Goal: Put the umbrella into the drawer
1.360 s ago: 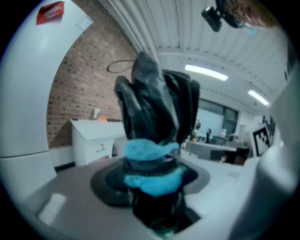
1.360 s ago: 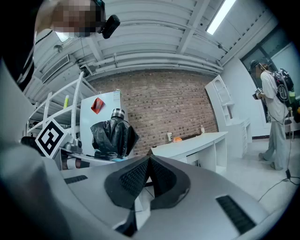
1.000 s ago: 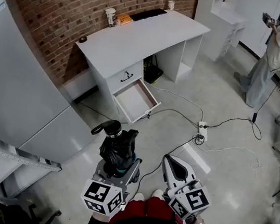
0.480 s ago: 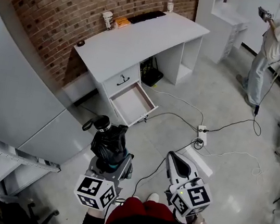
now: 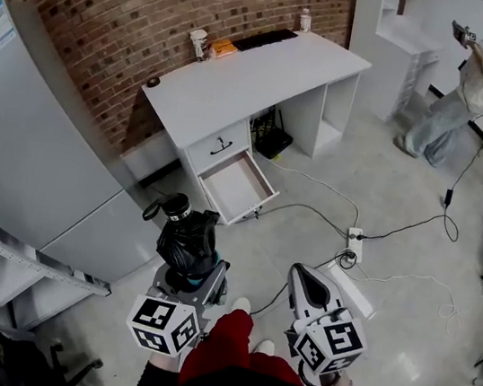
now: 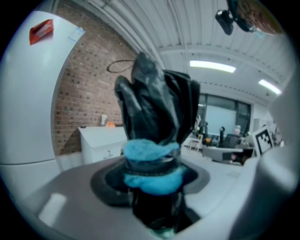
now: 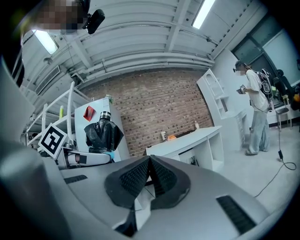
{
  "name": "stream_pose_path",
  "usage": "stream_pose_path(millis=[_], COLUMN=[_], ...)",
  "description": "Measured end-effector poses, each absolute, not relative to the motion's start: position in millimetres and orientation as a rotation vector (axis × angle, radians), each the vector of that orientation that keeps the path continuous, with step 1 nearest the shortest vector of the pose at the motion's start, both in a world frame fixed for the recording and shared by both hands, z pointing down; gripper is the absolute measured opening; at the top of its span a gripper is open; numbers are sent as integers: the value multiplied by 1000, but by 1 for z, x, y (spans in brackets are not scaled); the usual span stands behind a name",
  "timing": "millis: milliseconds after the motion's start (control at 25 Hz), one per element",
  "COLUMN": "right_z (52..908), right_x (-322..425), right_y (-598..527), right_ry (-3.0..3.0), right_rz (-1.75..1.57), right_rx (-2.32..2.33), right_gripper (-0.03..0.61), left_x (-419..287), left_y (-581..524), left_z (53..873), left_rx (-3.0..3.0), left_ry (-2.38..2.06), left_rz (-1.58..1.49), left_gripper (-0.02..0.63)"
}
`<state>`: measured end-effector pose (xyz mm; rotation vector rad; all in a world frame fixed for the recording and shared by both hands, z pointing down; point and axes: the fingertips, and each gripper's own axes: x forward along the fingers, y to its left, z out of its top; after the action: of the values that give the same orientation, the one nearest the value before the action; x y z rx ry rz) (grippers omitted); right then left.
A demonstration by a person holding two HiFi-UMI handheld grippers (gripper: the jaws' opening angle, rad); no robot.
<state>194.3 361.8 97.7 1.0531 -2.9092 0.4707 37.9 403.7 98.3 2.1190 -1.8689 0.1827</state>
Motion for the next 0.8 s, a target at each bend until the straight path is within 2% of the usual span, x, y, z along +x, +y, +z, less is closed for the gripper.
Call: stream_pose_path(millis=[440, 800], right_z=[93, 107], right_x=[196, 145], right_y=[330, 293], right_ry=[-2910, -2879], right_rz=[445, 447], right_rx=[1094, 1064], right_gripper=[2, 2], left_x=[35, -6], left_y=[369, 324], left_z=[96, 115], left_rx=[2153, 2164], left_ry=[-1872, -1832], left_rz=[175, 178], left_gripper=[253, 253])
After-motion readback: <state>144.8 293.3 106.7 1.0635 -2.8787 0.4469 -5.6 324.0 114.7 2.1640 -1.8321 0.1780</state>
